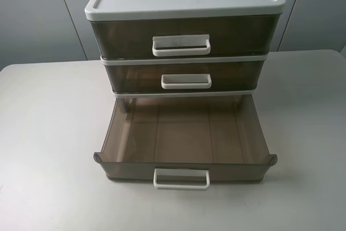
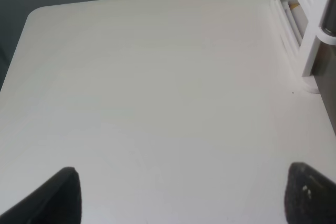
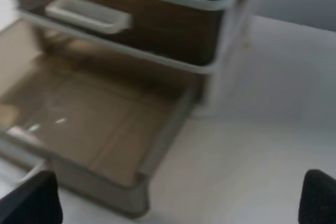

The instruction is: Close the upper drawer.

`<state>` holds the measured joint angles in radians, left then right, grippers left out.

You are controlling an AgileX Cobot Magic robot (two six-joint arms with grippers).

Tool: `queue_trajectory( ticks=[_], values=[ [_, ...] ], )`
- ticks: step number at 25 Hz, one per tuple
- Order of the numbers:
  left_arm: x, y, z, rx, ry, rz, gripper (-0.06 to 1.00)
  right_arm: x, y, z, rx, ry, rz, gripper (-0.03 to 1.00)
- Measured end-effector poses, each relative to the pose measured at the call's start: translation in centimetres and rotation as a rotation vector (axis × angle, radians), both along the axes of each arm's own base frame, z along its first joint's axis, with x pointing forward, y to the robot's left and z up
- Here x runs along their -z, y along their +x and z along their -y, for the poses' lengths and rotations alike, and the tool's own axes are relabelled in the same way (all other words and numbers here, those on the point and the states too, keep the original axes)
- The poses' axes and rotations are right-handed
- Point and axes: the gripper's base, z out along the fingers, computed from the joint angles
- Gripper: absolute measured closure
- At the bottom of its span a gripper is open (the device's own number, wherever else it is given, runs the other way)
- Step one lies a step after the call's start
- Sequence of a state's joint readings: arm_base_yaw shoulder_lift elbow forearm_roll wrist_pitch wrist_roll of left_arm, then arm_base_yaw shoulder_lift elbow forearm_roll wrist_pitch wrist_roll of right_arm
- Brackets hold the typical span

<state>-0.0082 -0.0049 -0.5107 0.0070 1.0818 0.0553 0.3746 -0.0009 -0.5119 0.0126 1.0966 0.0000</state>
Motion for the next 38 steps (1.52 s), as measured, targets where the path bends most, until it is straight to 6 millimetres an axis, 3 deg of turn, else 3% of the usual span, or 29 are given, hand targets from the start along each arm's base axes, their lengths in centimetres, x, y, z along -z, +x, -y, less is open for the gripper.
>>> queue_trajectory(
  ticks=[7, 38],
  values=[
    [0.00, 0.00, 0.00, 0.000, 0.000, 0.000, 0.20, 0.00, -0.02, -0.22, 0.283, 0.000, 0.000, 0.29],
    [0.00, 0.00, 0.00, 0.000, 0.000, 0.000, 0.20, 0.00, -0.02, -0.22, 0.294, -0.002, 0.000, 0.29]
  ],
)
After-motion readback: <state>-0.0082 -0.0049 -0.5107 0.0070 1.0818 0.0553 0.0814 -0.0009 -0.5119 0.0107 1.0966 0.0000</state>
